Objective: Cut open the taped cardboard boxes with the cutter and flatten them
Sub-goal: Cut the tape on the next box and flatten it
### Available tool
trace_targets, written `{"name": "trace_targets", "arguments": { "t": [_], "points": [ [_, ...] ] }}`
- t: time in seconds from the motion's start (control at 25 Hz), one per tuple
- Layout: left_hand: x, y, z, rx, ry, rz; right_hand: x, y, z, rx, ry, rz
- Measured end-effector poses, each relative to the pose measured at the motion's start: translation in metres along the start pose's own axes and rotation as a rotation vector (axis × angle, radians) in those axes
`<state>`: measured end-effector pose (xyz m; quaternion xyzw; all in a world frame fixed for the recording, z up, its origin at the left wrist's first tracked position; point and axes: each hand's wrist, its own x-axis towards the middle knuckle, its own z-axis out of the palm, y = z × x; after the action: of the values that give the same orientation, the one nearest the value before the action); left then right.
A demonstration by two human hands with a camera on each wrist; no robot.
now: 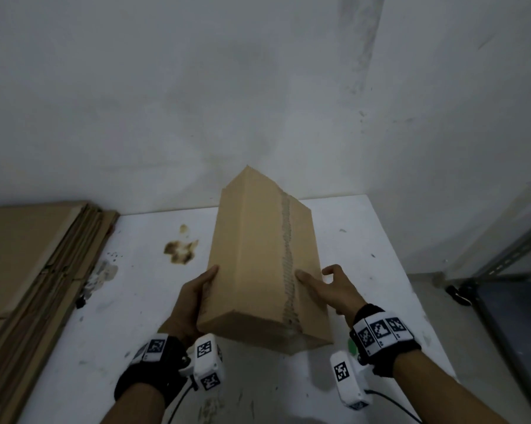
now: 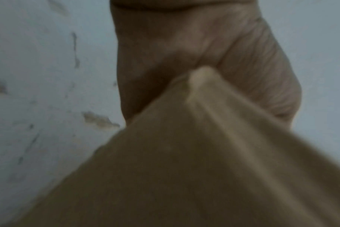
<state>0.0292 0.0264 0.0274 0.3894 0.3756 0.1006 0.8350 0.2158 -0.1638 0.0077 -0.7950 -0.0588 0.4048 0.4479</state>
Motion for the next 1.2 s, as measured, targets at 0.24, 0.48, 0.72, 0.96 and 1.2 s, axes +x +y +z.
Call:
{"name": "trace_targets", "arguments": {
  "t": [0.24, 0.48, 0.72, 0.96, 1.2],
  "points": [
    [0.008, -0.018, -0.084, 0.366, 0.246, -0.011, 0.001, 0.031, 0.007, -0.030, -0.041, -0.066],
    [0.020, -0.036, -0.086, 0.472, 0.481, 0.152, 0.003, 0.067, -0.049, -0.659, 0.007, 0.083],
    [0.028, -0.035, -0.060, 0.831, 0.448, 0.519, -0.001, 0.098, -0.040, -0.831, -0.099, 0.174],
    [0.044, -0.030, -0.044, 1.317, 0.286, 0.658, -0.006, 0.094, -0.030, -0.716, -0.036, 0.176],
    [0.056, -0.014, -0.037, 1.381, 0.284, 0.646, -0.008, 0.054, -0.025, -0.269, 0.062, -0.017]
  ]
}}
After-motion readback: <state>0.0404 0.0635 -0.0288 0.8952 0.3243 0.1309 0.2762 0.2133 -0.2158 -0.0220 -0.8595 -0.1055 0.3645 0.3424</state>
